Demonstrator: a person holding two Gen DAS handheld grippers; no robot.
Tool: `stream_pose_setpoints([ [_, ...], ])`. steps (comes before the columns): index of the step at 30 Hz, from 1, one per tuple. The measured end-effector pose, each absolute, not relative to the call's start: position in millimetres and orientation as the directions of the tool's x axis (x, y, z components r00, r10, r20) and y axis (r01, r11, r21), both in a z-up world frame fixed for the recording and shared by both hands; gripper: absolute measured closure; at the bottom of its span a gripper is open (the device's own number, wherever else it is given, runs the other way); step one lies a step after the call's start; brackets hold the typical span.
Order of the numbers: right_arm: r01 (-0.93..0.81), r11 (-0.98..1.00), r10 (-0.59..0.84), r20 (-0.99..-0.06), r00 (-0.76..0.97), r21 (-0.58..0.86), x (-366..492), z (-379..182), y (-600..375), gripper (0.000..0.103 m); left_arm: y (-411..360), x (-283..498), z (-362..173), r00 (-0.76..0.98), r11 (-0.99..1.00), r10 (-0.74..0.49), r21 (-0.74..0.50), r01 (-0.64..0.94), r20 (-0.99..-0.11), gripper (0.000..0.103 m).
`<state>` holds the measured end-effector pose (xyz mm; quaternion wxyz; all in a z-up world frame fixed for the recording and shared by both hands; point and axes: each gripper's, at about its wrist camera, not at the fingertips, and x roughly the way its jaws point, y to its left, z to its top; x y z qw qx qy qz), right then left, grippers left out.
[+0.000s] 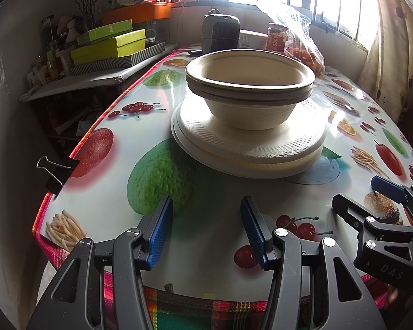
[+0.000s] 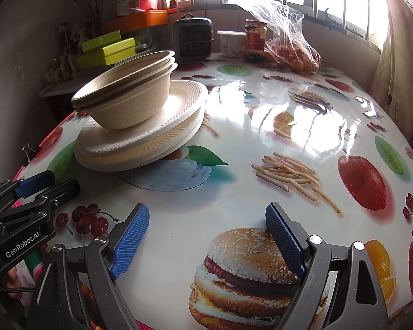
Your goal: Organize plates and bowls
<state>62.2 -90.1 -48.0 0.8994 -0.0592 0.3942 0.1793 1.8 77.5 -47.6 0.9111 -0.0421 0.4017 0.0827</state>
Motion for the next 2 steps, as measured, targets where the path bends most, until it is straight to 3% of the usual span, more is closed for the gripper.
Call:
stream_pose_setpoints([
  [2, -0.369, 0.929, 0.277, -0.73, 0.625, 0.036, 62.2, -48.0, -90.1, 0.016, 77.3, 2.9, -45.4, 0.663, 0.983, 0.114, -0.012, -0.183, -0.74, 0.051],
])
